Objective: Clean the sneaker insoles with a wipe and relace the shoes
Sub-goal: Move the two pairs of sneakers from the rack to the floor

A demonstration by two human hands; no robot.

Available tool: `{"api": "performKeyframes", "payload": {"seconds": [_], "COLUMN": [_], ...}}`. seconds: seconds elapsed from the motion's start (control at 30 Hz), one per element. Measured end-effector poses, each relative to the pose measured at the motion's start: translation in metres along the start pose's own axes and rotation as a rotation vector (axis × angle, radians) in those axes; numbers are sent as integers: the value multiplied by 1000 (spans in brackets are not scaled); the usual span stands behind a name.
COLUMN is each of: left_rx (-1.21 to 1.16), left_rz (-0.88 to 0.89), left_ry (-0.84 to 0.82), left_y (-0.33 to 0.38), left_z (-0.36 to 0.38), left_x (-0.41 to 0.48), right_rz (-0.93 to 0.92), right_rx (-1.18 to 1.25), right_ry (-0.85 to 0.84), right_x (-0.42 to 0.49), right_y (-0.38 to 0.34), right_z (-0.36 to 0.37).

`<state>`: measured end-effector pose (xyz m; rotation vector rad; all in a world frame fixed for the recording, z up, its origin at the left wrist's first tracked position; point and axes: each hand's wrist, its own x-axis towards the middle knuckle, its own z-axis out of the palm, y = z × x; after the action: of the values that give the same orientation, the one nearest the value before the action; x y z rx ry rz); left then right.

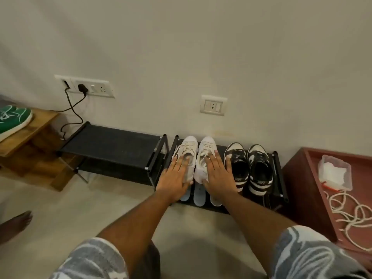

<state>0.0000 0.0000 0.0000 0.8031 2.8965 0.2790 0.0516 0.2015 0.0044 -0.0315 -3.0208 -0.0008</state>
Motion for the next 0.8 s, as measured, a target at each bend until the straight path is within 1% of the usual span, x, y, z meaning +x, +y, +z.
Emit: {"api": "performKeyframes", "payload": {"seconds": [0.07, 0.1, 0.17, 0.23, 0.33, 0.43, 0.5, 0.6, 0.67, 0.8], "left_rx": [3, 10, 14, 25, 34, 88, 70, 37, 31, 83], "left_rz": [-66, -101, -130, -131, -114, -80, -78, -82, -88, -84], "left_ry": [-112, -141, -139, -100, -61, -23, -27, -21, -22, -82], "left_y": [-7, -9, -7, 1, 6, 9, 9, 5, -1, -7], "left_z": [9, 15, 22, 22, 24, 30, 30, 22, 15, 10], "left_x": [-6, -8, -4, 4, 14, 24, 33, 47, 55, 63], "right_rz": [41, 65, 109, 149, 174, 163, 171, 180, 171, 181], "right_rx": [0, 5, 35, 94, 104, 34, -22, -42, -27, 71], "right_ry": [-65, -90, -137, -184, -160, -140, -131, -125, -140, -173], "right_x": [-1, -2, -1, 0, 5, 16, 24, 28, 29, 36], "right_y": [-3, -4, -6, -11, -13, -10, -10, -10, -11, -12], "right_z": [6, 11, 21, 29, 35, 41, 45, 52, 58, 65]}}
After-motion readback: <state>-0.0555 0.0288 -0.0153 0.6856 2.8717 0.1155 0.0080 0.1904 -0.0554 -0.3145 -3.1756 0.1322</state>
